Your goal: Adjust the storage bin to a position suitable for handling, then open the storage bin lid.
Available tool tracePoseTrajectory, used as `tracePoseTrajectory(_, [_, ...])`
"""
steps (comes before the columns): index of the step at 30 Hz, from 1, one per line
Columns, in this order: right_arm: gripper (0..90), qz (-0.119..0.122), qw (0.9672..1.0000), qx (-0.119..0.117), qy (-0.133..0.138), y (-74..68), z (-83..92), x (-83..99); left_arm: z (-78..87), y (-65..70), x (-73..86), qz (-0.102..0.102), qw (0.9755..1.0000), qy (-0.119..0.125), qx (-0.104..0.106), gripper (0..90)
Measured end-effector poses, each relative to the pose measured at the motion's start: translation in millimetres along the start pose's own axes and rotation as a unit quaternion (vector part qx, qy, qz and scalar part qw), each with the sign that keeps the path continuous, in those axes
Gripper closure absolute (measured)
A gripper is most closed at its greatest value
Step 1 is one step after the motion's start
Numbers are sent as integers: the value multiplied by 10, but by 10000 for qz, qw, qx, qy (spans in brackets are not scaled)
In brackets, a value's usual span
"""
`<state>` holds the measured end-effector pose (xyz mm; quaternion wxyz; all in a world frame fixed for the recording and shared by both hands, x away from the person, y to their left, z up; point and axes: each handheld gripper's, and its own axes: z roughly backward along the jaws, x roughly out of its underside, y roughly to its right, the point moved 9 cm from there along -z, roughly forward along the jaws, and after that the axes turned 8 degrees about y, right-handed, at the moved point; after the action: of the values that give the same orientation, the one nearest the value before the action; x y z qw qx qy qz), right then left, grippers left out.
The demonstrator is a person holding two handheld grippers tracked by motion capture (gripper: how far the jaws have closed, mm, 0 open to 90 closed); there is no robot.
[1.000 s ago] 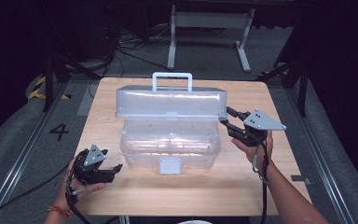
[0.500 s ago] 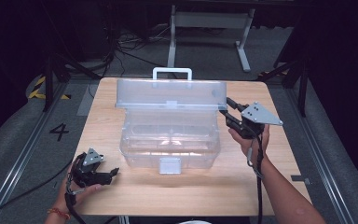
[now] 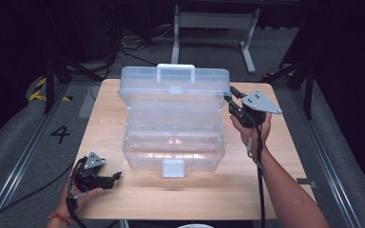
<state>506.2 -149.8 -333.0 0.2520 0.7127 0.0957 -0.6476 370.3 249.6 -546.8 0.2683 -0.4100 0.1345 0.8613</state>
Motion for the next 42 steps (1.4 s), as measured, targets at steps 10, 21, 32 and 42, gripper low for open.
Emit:
tracePoseTrajectory(10, [786, -26, 9992, 379, -81, 138, -236, -97, 3, -6, 1, -19, 10000, 12, -15, 164])
tracePoseTrajectory(21, [821, 118, 9977, 614, -248, 232, -448, -113, 3, -4, 2, -13, 10000, 31, -13, 164])
tracePoseTrajectory(32, [854, 187, 9968, 653, -418, 311, -622, -125, 3, 0, 3, 12, 10000, 33, -31, 164])
tracePoseTrajectory(42, [855, 73, 9967, 588, -560, 369, -735, -99, 2, -1, 2, -4, 10000, 5, -10, 159])
